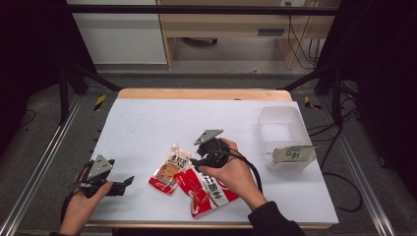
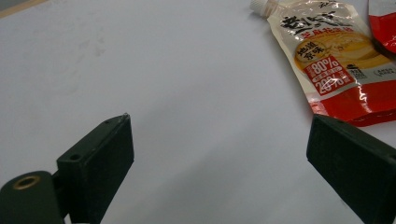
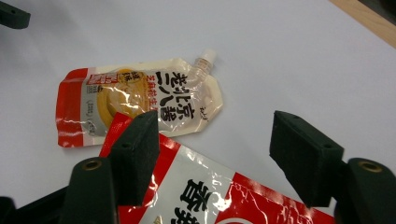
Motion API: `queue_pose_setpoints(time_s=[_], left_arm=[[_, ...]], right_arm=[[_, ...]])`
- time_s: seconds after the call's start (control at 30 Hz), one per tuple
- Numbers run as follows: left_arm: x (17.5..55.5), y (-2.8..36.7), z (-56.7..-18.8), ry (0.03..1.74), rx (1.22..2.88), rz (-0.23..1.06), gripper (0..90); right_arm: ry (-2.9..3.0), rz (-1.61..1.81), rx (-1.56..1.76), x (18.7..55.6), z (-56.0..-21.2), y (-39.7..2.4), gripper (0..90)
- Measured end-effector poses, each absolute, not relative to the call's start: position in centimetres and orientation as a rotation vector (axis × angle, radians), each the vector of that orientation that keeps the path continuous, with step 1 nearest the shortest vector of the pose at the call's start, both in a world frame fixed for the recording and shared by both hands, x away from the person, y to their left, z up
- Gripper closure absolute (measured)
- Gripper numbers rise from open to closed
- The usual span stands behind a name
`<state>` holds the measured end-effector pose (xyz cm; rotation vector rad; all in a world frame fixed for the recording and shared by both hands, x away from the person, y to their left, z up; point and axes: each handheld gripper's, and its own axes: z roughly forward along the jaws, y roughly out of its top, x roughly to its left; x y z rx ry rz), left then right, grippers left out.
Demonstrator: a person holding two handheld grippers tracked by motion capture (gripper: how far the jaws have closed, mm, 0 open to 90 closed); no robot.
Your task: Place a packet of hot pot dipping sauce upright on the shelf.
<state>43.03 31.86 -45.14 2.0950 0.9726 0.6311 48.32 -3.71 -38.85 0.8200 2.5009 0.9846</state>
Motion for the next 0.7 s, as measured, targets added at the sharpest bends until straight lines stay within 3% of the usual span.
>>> queue_pose_setpoints(time_s=[0.7], left_arm=[[43.0,31.9,-45.1,0.972,2.092,0.626,7.2]], right_arm=[[2.535,0.97,0.911,50.6,-41.2,-1.5,49.8]])
